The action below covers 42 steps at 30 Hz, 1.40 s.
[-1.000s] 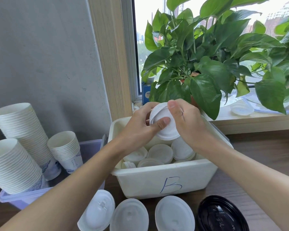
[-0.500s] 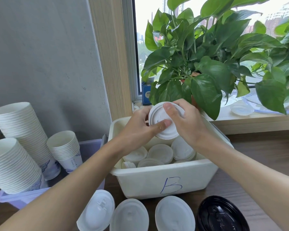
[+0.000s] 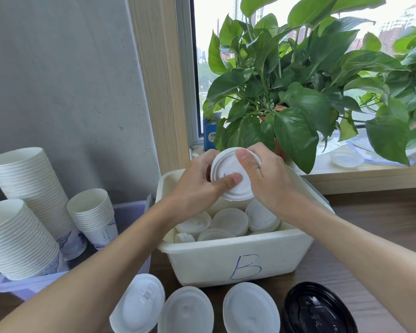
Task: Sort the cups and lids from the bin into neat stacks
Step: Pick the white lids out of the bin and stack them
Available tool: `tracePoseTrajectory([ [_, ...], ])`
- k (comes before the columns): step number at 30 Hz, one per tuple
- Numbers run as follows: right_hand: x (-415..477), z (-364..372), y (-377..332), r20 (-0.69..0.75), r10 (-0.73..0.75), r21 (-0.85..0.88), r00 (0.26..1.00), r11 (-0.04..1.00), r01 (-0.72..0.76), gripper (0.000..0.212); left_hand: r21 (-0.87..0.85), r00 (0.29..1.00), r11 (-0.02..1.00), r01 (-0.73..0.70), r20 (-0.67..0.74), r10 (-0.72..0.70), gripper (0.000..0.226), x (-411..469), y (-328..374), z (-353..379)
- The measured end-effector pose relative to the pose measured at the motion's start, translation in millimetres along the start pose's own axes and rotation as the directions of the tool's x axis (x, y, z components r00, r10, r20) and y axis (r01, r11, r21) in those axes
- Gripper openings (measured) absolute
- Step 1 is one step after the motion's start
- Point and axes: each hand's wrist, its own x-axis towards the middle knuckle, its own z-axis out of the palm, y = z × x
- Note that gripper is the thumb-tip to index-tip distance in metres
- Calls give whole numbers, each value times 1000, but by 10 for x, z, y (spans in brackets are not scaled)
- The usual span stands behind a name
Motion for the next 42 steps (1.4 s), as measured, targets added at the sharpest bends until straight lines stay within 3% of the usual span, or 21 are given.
tracePoseTrajectory([
  [4,-12,6,40,115,71,49,991,996,-77,50,58,997,996,74,-4,-74,38,12,-25,11],
  [6,0,38,70,203,128,57,971,988,-143,48,95,990,988,124,-78,-117,35,36,-60,-3],
  [9,57,88,170,281,232,118,931,955,-273,69,76,957,974,213,-216,-193,37,76,-122,-59],
  [11,72,111,268,312,337,-30,889,938,-345,61,71,934,967,245,-285,-215,39,86,-153,-92],
  [13,41,126,346,415,398,-308,818,908,-285,40,73,925,969,236,-324,-200,40,84,-154,-99],
  [15,-1,149,375,541,450,-456,710,867,-203,31,73,917,973,220,-356,-181,42,87,-149,-105],
  [19,-36,174,372,656,469,-519,591,849,-96,23,58,898,971,232,-396,-191,41,97,-147,-124],
  [22,-49,177,382,672,497,-546,549,833,-86,33,52,901,973,224,-393,-186,42,88,-137,-125],
  [29,-38,176,381,630,537,-610,561,789,-70,46,58,909,973,224,-373,-187,48,84,-124,-115],
  [34,-19,159,357,612,499,-571,614,816,-95,48,57,901,968,246,-381,-207,42,96,-134,-120],
  [42,-26,139,321,597,437,-461,673,873,-159,34,63,902,965,256,-373,-215,43,99,-134,-111],
])
